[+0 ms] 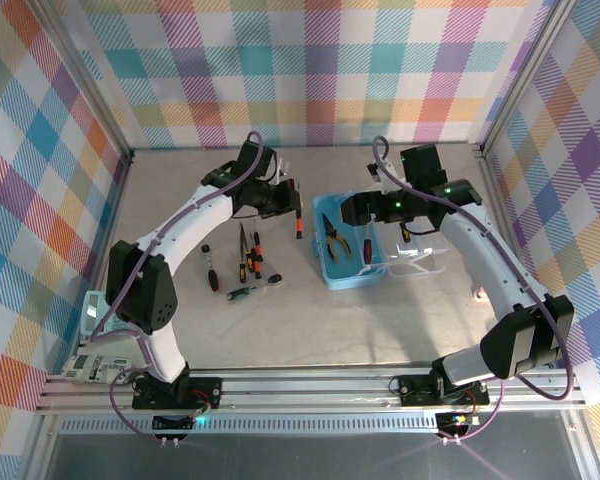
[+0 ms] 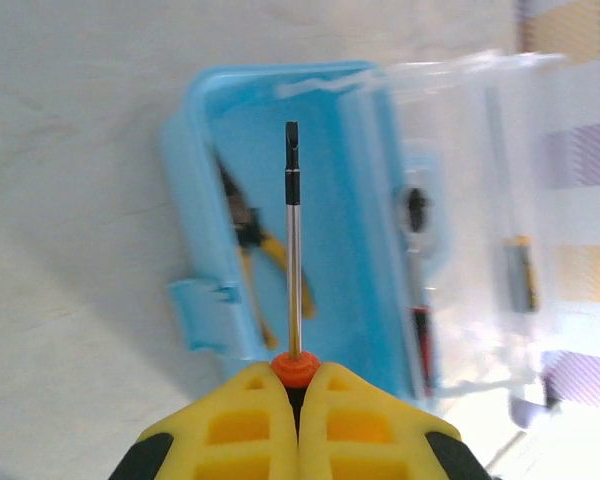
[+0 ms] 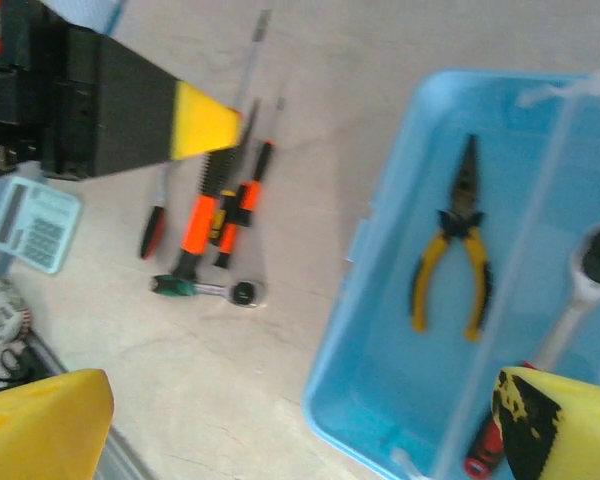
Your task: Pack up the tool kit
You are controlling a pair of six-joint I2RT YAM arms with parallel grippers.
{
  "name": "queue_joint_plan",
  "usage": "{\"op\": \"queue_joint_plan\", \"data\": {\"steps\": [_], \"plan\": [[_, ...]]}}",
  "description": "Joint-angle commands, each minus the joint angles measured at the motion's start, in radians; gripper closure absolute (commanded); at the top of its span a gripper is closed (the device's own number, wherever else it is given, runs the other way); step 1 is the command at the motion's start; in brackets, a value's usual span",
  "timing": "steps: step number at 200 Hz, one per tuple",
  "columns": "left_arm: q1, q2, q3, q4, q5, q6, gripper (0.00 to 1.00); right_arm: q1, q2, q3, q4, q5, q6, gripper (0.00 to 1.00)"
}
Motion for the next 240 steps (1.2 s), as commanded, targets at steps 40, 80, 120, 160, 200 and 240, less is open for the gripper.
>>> {"op": "queue_joint_plan", "data": {"steps": [40, 80, 120, 160, 200, 240], "plan": [[-0.065, -0.04, -0.078, 0.31, 0.19, -0.186, 1.0, 0.115, 0.068, -0.01, 0.186, -0.092, 0.138, 0.28], [-0.074, -0.067, -0.092, 0.341, 0.191, -0.203, 1.0, 0.159, 0.103, 0.007, 0.152, 0.026, 0.131, 0.33], [-0.075, -0.09, -0.098, 0.333, 0.188, -0.196, 1.0, 0.168, 0.107, 0.008, 0.136, 0.066, 0.121, 0.37], [-0.075, -0.107, -0.099, 0.333, 0.188, -0.195, 1.0, 0.175, 0.116, 0.008, 0.136, 0.085, 0.122, 0.45], [-0.075, -0.118, -0.1, 0.33, 0.195, -0.182, 1.0, 0.178, 0.103, 0.016, 0.149, 0.098, 0.129, 0.64], [-0.075, -0.105, -0.123, 0.29, 0.202, -0.136, 1.0, 0.177, 0.076, 0.028, 0.126, 0.119, 0.12, 0.91]]}}
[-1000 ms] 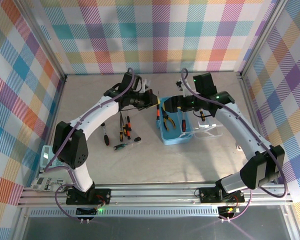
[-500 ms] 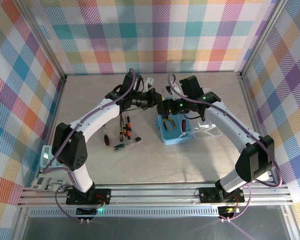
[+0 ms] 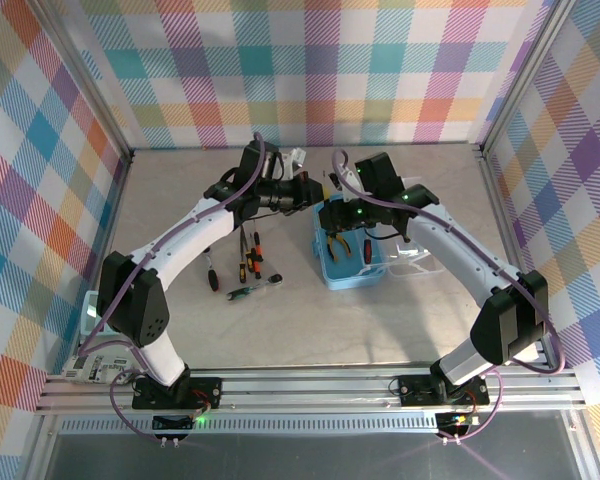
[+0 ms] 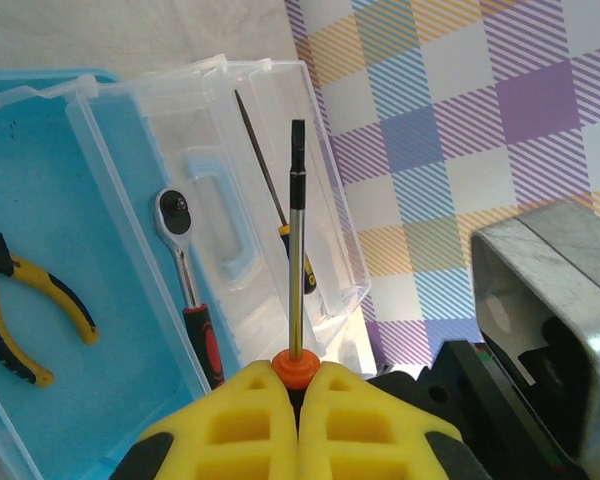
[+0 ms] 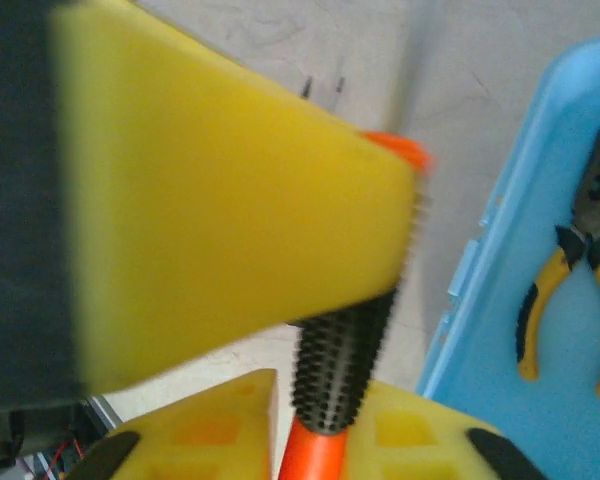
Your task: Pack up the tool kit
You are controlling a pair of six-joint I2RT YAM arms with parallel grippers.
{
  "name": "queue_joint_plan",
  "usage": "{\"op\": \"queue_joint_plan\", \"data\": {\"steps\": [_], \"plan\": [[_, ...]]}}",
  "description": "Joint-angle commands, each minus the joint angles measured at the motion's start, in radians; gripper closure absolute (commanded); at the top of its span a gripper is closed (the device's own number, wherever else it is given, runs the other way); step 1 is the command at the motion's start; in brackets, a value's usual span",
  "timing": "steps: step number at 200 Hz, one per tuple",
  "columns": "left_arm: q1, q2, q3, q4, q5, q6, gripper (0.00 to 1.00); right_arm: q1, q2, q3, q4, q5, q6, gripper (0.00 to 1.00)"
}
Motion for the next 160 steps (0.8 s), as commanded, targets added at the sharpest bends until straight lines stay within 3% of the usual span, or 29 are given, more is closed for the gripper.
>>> {"op": "queue_joint_plan", "data": {"steps": [1, 14, 27, 42, 65, 85, 128, 160], "plan": [[-0.009, -0.023, -0.026, -0.022, 0.034, 0.035, 1.0, 0.0, -0.03, 0.039, -0.008, 0.016, -0.023, 0.92], [-0.008, -0.025, -0.025, -0.054, 0.021, 0.056, 0.97, -0.002, -0.044, 0.04, -0.026, 0.033, -0.035, 1.0], [-0.005, -0.034, -0.006, -0.152, -0.021, 0.118, 0.69, -0.017, -0.059, 0.04, -0.055, 0.047, -0.053, 1.0], [0.014, -0.057, 0.016, -0.286, -0.149, 0.219, 0.37, -0.057, -0.084, 0.028, -0.096, 0.06, -0.079, 1.0], [0.084, -0.099, 0.017, -0.457, -0.303, 0.306, 0.11, -0.173, -0.136, -0.009, -0.17, 0.095, -0.126, 1.0], [0.149, -0.147, -0.017, -0.536, -0.379, 0.347, 0.0, -0.284, -0.166, -0.019, -0.255, 0.201, -0.194, 1.0], [0.2, -0.18, -0.085, -0.616, -0.511, 0.373, 0.0, -0.427, -0.137, -0.029, -0.332, 0.454, -0.294, 1.0], [0.202, -0.169, -0.121, -0.617, -0.54, 0.356, 0.0, -0.464, -0.079, -0.047, -0.307, 0.545, -0.306, 1.0]]}}
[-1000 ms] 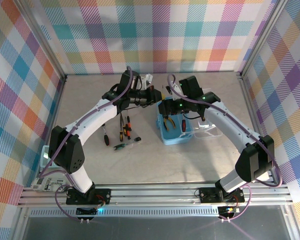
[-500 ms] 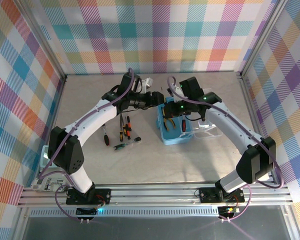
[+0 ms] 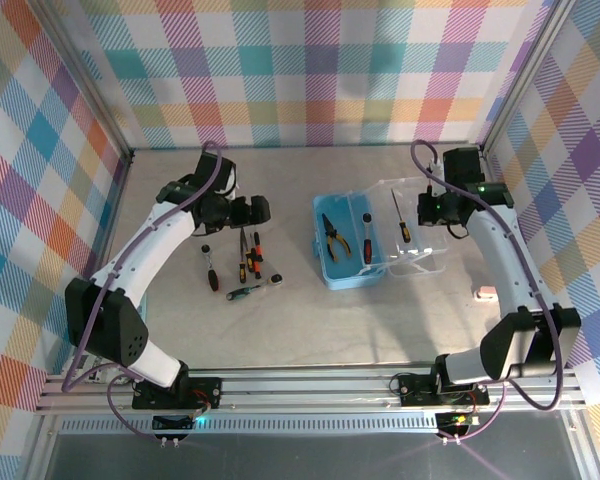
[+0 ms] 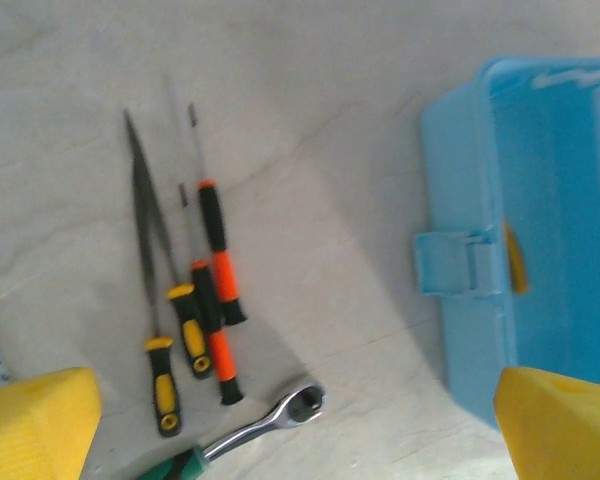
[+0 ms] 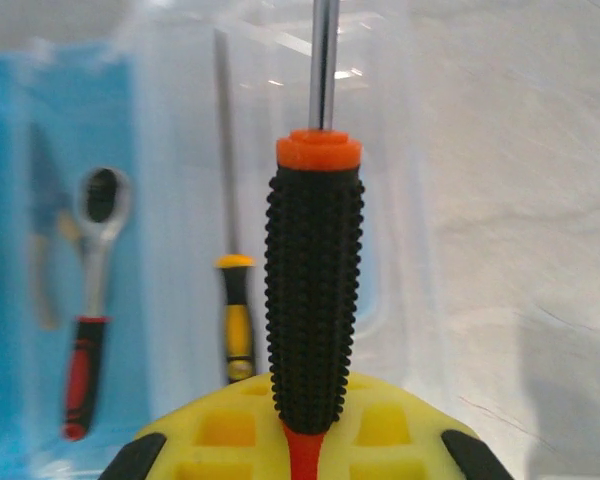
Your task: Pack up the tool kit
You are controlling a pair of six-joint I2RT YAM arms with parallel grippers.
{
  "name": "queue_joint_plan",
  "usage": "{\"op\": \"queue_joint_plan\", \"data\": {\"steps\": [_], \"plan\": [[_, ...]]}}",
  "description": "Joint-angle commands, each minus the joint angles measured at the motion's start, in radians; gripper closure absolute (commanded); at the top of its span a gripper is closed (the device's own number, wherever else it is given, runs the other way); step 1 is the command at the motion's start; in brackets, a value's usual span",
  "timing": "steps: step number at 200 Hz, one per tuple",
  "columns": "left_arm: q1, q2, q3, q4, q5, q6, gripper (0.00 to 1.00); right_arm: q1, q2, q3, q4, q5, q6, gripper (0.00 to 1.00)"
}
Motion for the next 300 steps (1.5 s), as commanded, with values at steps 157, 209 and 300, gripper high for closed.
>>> {"op": "queue_joint_plan", "data": {"steps": [157, 209, 300], "plan": [[-0.003, 0.044, -0.039, -0.052, -0.03, 0.019, 0.0, -0.026, 0.209, -0.045, 0.065, 0.071, -0.093, 0.89], [-0.004, 0.044, -0.042, -0.051, -0.031, 0.018, 0.0, -0.025, 0.19, -0.036, 0.056, 0.056, -0.093, 0.64], [-0.004, 0.051, -0.058, -0.071, -0.076, 0.017, 0.0, 0.092, 0.01, 0.07, -0.035, -0.12, -0.075, 0.01]]}}
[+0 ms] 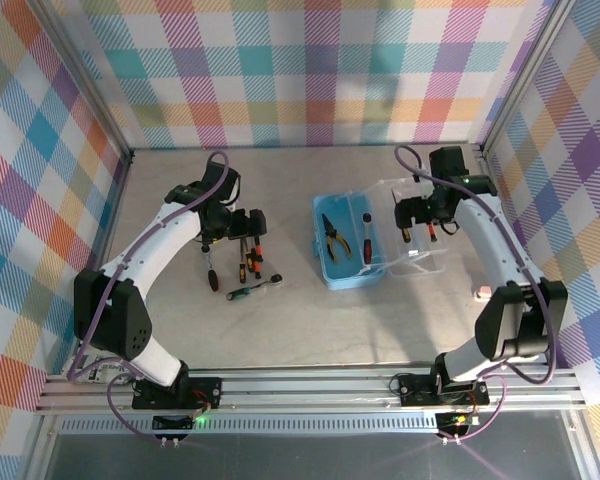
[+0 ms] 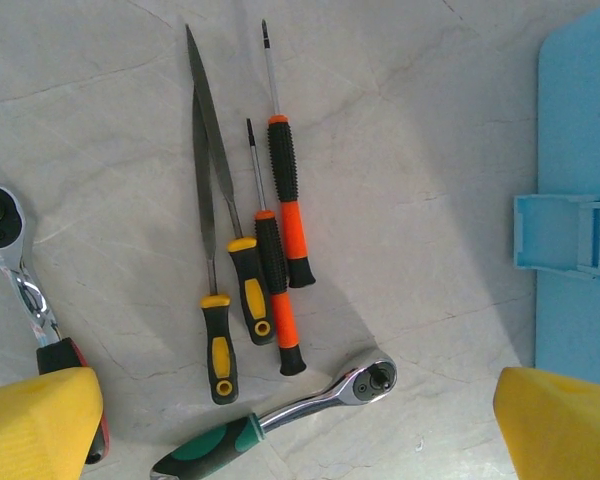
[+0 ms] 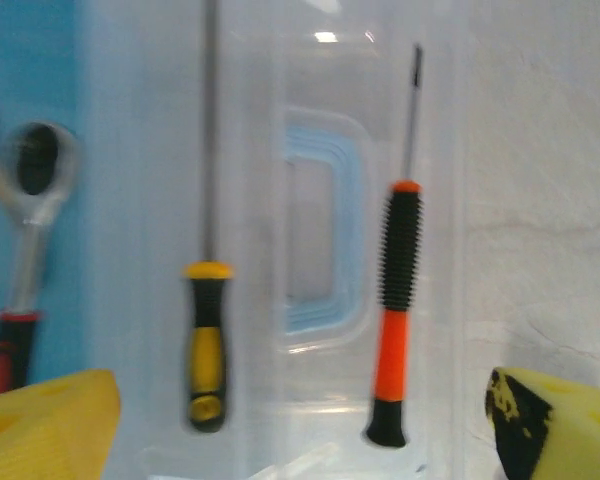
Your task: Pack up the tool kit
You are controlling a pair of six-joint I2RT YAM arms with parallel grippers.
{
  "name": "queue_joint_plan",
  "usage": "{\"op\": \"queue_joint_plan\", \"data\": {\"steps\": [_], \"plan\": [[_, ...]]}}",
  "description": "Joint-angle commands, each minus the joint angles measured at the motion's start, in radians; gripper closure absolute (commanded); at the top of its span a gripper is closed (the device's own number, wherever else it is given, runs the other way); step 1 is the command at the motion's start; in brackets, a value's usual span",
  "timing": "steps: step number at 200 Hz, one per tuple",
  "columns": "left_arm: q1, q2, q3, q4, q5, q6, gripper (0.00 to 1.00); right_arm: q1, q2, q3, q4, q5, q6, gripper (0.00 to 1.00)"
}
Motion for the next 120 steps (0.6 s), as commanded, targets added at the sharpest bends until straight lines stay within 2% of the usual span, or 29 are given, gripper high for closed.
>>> {"op": "queue_joint_plan", "data": {"steps": [1, 33, 57, 77, 88, 120], "plan": [[-0.004, 0.008, -0.02, -0.028, -0.025, 0.013, 0.0, 0.043, -0.072, 0.037, -0.034, -0.125, 0.018, 0.01], [-0.004, 0.019, -0.044, -0.022, -0.043, 0.003, 0.0, 0.118, -0.104, 0.002, 0.017, -0.23, 0.072, 0.01], [-0.004, 0.03, -0.067, -0.023, -0.067, -0.013, 0.0, 0.167, -0.086, -0.027, 0.05, -0.253, 0.1, 0.01], [0.0, 0.022, -0.09, -0.04, -0.136, -0.041, 0.0, 0.206, -0.062, -0.034, 0.056, -0.254, 0.113, 0.01], [0.019, 0.007, -0.116, -0.03, -0.151, -0.056, 0.0, 0.223, -0.053, -0.037, 0.065, -0.258, 0.117, 0.01], [0.103, -0.011, -0.186, 0.014, -0.103, -0.07, 0.01, 0.265, -0.021, -0.026, 0.076, -0.266, 0.126, 0.01]]}}
